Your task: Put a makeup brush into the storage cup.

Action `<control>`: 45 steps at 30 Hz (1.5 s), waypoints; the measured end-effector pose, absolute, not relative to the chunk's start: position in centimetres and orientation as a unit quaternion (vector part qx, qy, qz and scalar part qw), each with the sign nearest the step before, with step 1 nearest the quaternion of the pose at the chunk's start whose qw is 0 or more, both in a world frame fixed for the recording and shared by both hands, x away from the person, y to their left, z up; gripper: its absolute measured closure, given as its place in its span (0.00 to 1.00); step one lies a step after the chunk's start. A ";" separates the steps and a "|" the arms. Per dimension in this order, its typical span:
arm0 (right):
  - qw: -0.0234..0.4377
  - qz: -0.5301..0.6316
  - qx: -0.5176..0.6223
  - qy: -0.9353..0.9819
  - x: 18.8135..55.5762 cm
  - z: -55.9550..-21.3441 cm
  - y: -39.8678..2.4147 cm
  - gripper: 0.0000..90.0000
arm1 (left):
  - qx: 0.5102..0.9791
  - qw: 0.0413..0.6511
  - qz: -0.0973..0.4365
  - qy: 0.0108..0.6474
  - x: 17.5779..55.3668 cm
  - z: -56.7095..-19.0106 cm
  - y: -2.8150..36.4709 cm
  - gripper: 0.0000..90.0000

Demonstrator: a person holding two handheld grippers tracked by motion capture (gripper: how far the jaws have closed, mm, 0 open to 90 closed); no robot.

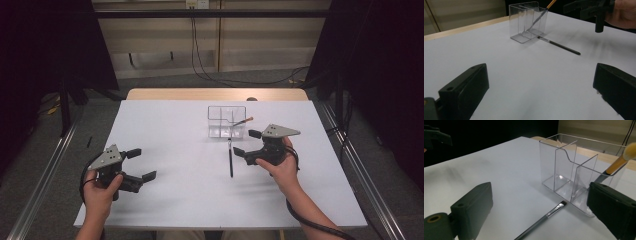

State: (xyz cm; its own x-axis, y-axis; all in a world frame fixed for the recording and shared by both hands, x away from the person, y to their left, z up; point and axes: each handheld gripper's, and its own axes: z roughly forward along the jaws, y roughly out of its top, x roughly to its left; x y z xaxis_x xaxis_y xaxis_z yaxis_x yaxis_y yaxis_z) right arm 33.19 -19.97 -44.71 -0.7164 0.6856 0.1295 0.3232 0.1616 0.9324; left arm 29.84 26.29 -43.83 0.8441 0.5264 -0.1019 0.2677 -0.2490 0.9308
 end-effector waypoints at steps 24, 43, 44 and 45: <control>0.149 0.523 0.344 0.765 35.1 -45.5 -17.5 0.08 | 0.780 0.560 0.113 0.257 29.9 -44.0 26.5 0.00; 0.136 0.473 0.369 0.788 35.8 -45.5 -17.0 0.16 | 0.783 0.554 0.111 0.258 30.0 -44.1 26.4 0.00; 0.135 0.470 0.369 0.790 35.8 -45.4 -17.0 0.17 | 0.784 0.554 0.111 0.258 30.0 -44.1 26.4 0.00; 0.136 0.468 0.369 0.791 35.8 -45.4 -17.0 0.17 | 0.784 0.553 0.112 0.258 30.0 -44.1 26.4 0.00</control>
